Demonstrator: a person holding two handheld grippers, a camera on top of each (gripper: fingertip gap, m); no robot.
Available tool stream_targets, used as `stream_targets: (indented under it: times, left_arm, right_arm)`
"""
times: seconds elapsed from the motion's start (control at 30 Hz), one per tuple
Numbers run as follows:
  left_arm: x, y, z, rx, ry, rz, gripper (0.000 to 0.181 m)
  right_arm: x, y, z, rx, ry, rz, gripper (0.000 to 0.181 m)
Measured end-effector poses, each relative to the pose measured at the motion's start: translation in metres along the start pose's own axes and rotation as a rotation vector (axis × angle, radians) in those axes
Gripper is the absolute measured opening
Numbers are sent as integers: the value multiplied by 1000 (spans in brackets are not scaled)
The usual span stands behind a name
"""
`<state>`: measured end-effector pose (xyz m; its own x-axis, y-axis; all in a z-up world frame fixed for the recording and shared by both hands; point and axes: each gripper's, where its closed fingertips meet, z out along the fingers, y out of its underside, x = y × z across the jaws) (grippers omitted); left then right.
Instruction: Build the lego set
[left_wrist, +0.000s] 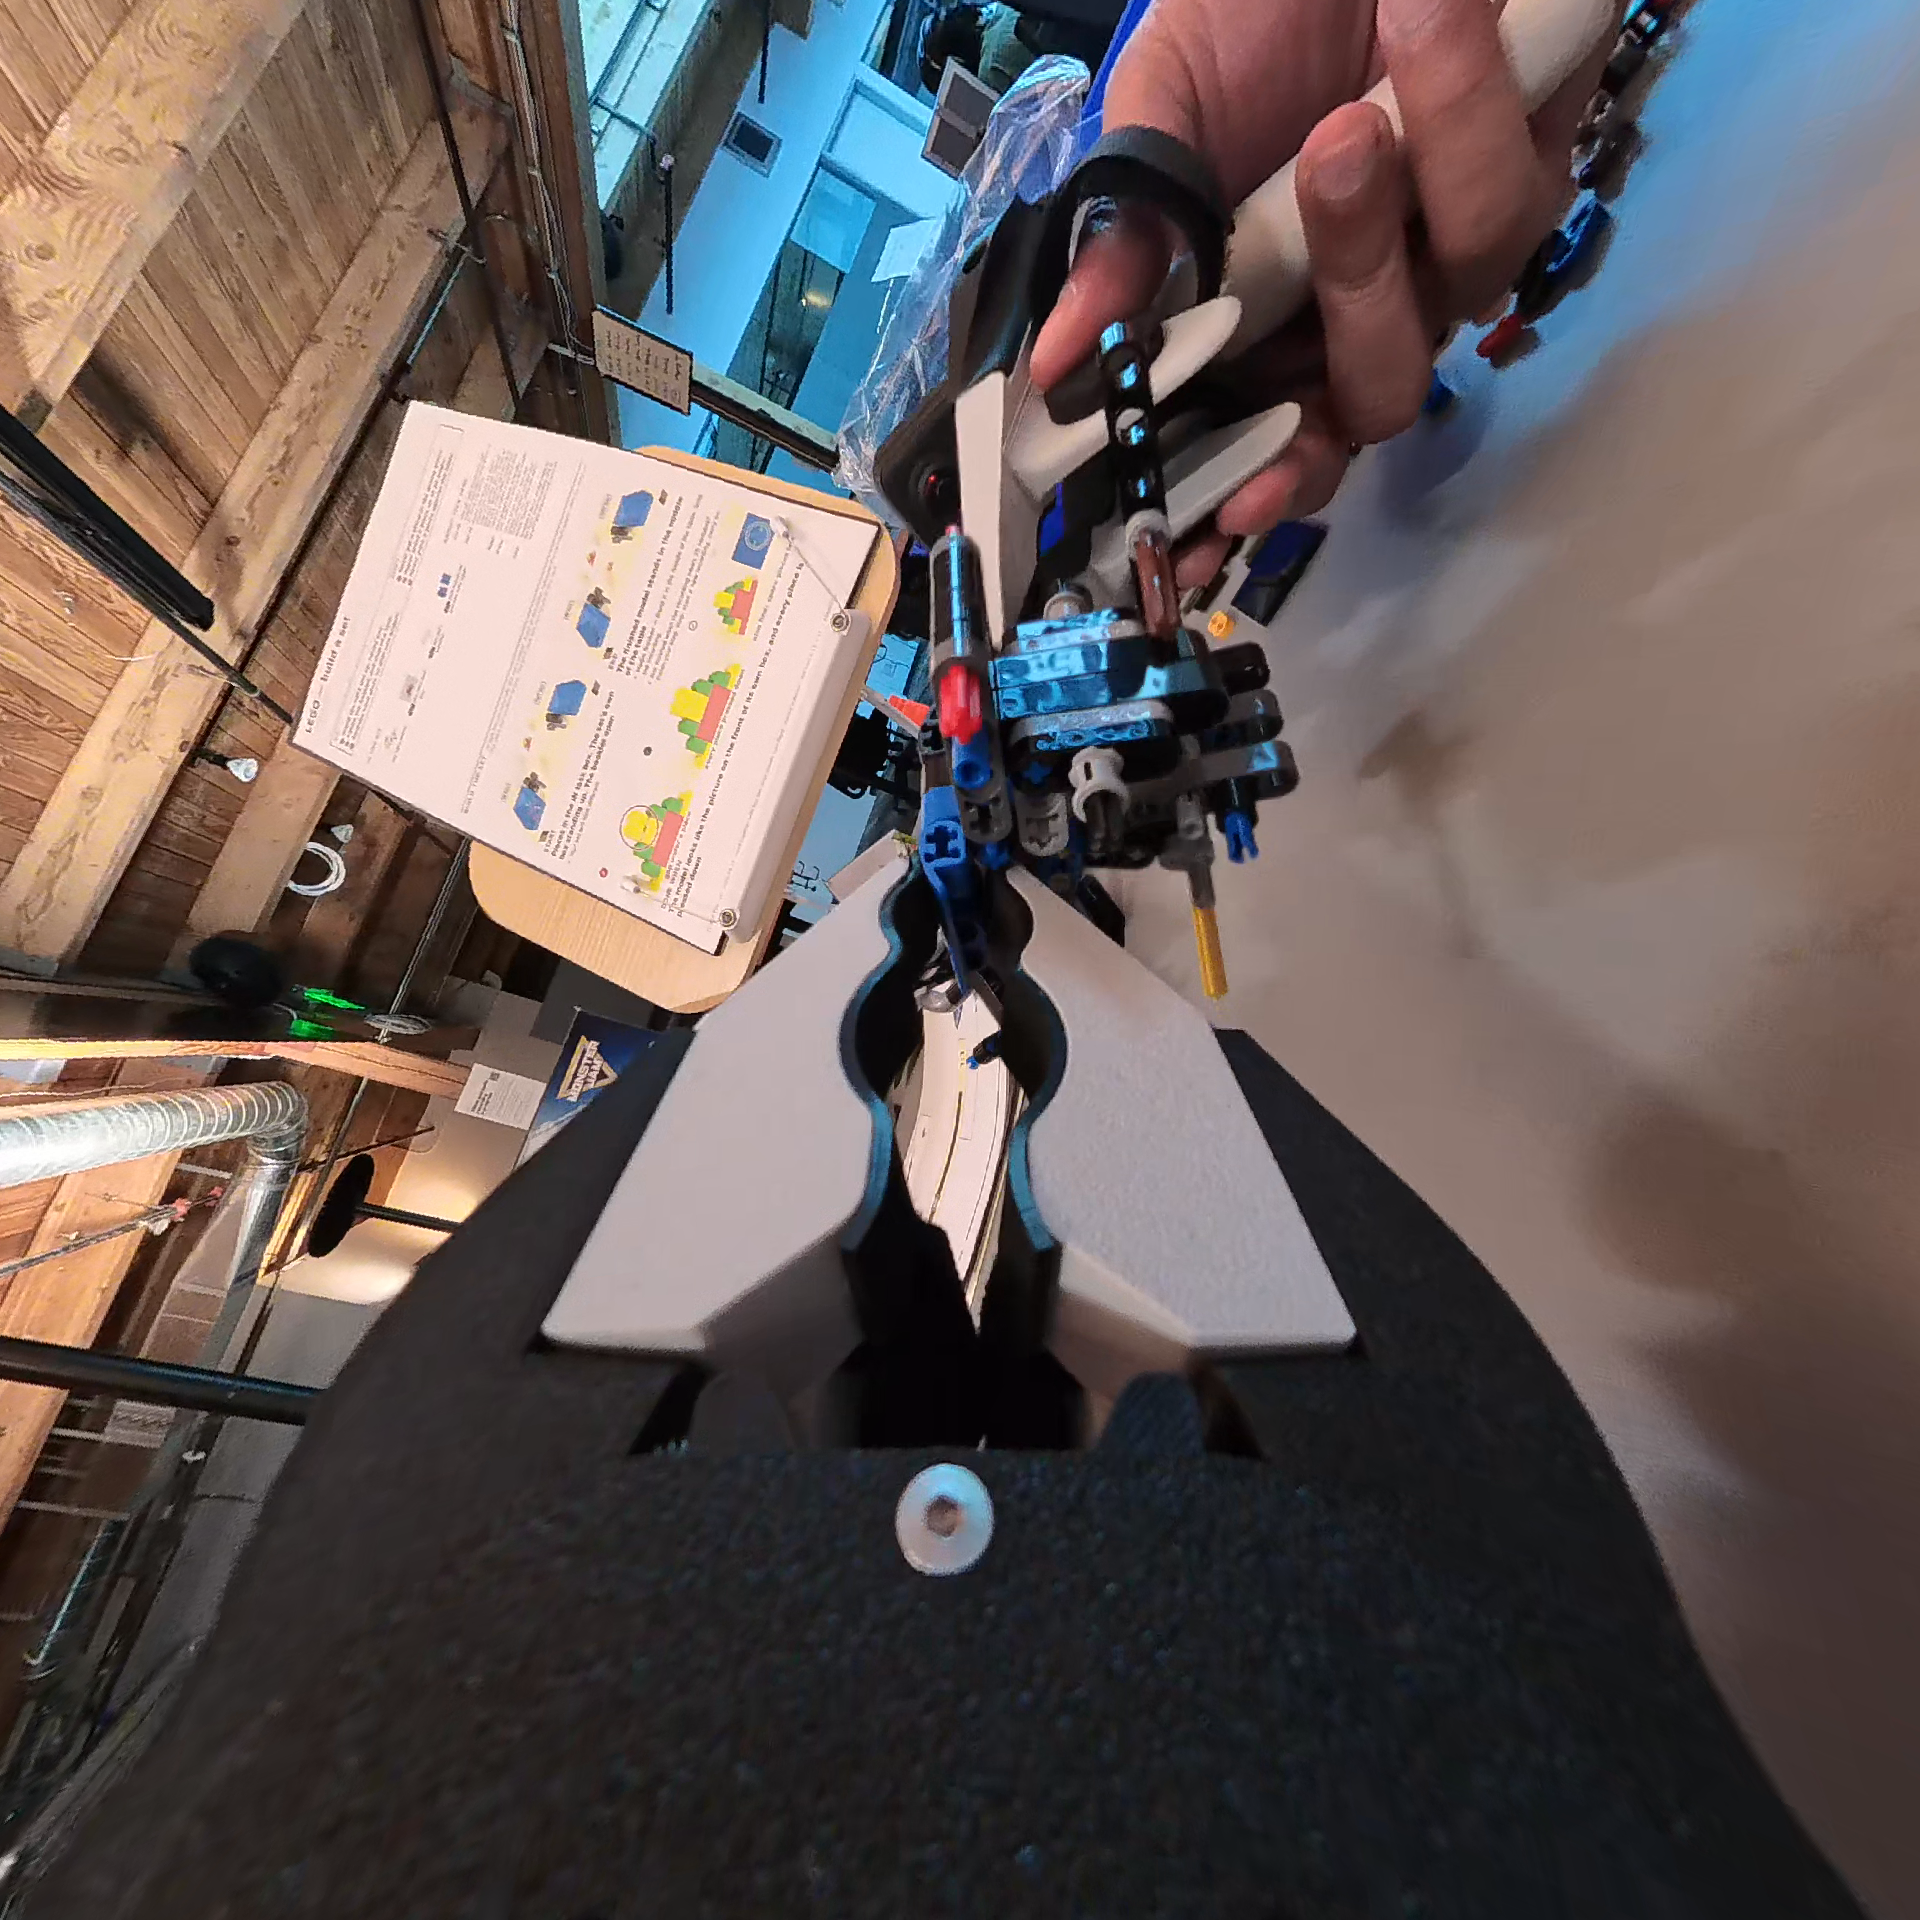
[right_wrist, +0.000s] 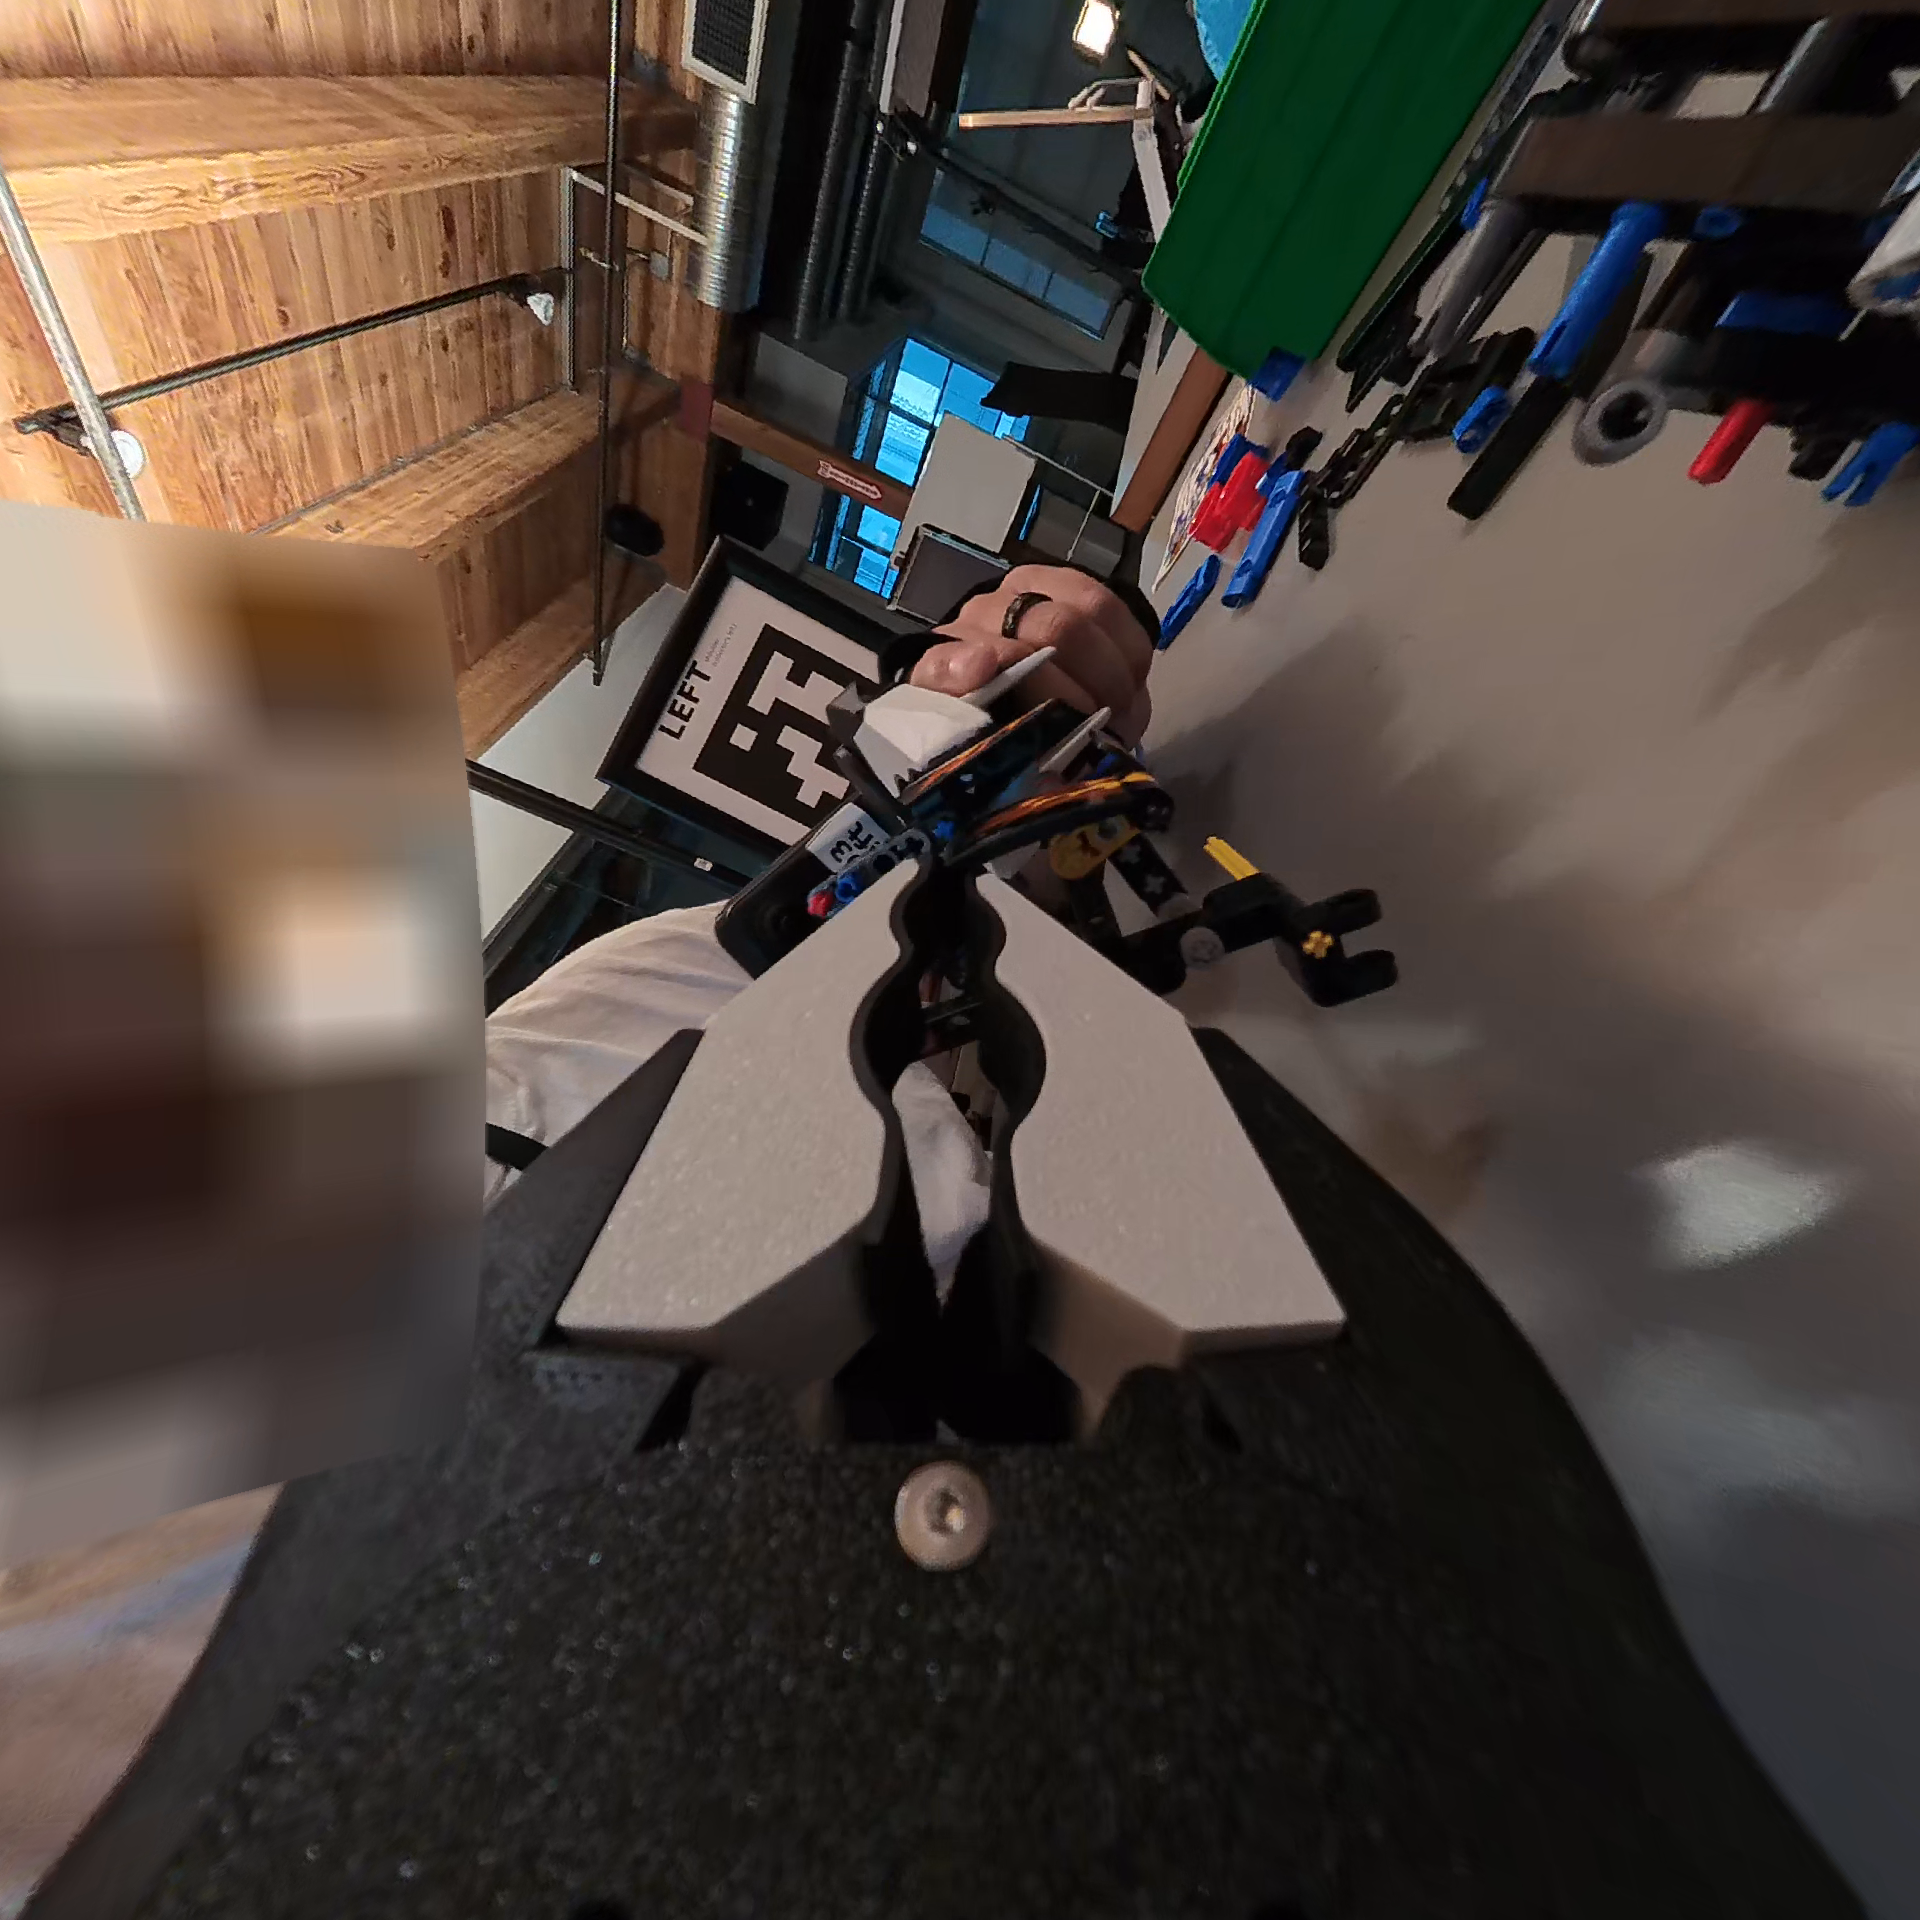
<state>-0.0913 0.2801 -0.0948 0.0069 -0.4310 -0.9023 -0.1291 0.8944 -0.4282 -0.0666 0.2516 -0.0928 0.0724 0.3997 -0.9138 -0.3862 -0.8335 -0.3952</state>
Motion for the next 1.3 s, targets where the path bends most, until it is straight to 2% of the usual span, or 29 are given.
stream_targets:
  times: [0.5, 0.97, 1.13, 1.23, 1.3]
  left_arm:
    - [1, -4, 0, 10, -2, 1, 6]
    - [2, -7, 12, -81, -56, 24, 6]
    - [1, -3, 14, -94, -51, -18, 6]
    - [3, -1, 15, -100, -38, -39, 6]
    - [5, 1, 16, -111, -28, -40, 6]
  right_arm:
    - [3, 3, 2, -9, 12, 1, 0]
    - [14, 4, 10, 26, 75, -9, 0]
    - [12, 1, 8, 25, 92, -58, 19]
    - [14, -1, 4, 11, 152, -127, 22]
    - [18, -2, -1, 8, 209, -174, 35]
